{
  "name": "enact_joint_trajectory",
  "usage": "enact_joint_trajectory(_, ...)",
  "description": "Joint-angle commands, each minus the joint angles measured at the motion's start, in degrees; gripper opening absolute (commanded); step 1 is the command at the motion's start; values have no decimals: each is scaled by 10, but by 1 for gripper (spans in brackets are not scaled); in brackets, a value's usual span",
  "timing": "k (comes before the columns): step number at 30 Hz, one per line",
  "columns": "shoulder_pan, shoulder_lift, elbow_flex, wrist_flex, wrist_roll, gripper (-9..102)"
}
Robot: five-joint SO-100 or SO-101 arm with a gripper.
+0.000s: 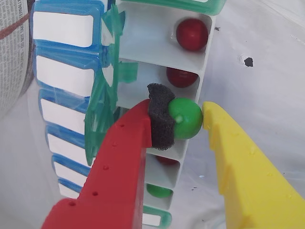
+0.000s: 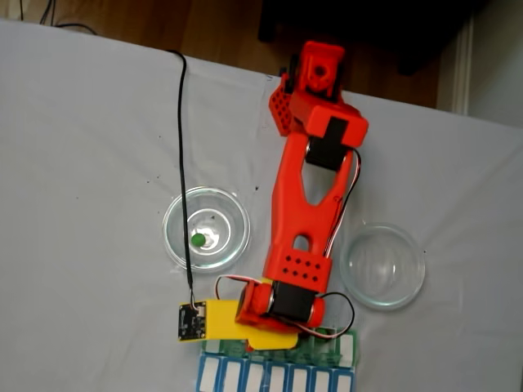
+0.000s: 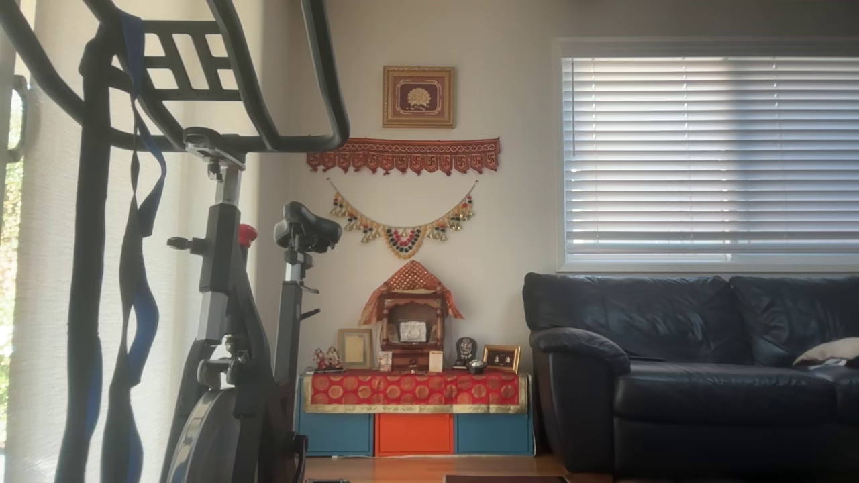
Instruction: Sort medicines into box.
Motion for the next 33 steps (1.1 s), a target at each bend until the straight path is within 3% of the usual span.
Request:
enact_joint_trajectory(1,-11,1,-103,11,7,1)
enact_joint_trajectory(10,-12,-43,-166,28,23,3)
enact_joint_trajectory(17,-17,-49,-180,67,20,19)
enact_joint_trajectory(26,-11,-59,-209,93,20,29)
enact_joint_trajectory(33,-6,-57,-227,123,5,23)
